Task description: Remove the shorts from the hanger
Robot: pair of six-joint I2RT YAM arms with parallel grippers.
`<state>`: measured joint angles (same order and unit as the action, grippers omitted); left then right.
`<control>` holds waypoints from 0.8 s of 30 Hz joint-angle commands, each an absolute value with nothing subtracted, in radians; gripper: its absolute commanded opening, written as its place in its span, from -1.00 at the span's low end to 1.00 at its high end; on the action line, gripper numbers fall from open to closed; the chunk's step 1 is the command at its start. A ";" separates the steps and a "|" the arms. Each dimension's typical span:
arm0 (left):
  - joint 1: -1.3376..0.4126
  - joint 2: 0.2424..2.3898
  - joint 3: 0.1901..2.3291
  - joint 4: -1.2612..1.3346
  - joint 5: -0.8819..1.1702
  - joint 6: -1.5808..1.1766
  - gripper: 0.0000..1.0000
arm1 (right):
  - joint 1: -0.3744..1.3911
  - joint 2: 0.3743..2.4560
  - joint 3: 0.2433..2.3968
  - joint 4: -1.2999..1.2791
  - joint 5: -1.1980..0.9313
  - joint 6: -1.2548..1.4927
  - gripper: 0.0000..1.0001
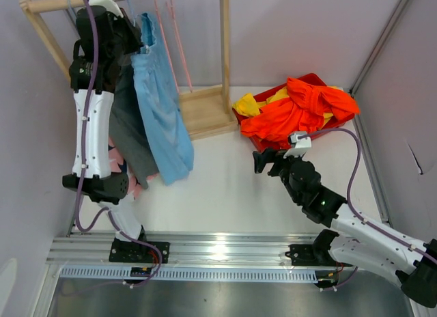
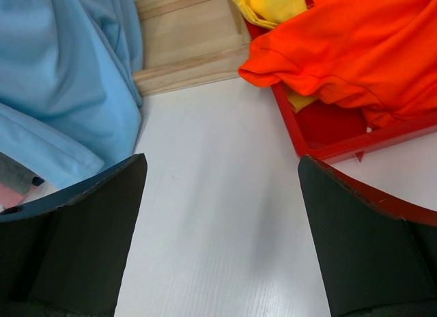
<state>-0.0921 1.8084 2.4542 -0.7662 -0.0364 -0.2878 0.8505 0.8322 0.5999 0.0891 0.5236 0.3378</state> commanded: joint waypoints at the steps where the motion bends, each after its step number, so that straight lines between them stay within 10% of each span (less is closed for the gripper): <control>1: -0.087 1.741 2.568 -0.646 -0.008 -0.302 -1.00 | 0.887 0.822 0.603 0.188 0.502 0.298 0.99; 11: -0.103 1.553 2.343 -0.644 0.028 -0.347 -1.00 | 1.136 0.936 0.759 0.277 0.489 0.161 0.99; 24: -0.230 1.310 1.930 -0.546 -0.081 -0.368 -0.99 | 1.433 1.569 1.409 0.455 0.680 -0.184 0.99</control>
<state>-0.2264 1.3636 1.9316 -0.6525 -0.0402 -0.3435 1.4300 1.5055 1.2934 0.3542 0.6262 -0.0803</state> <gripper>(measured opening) 0.025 0.993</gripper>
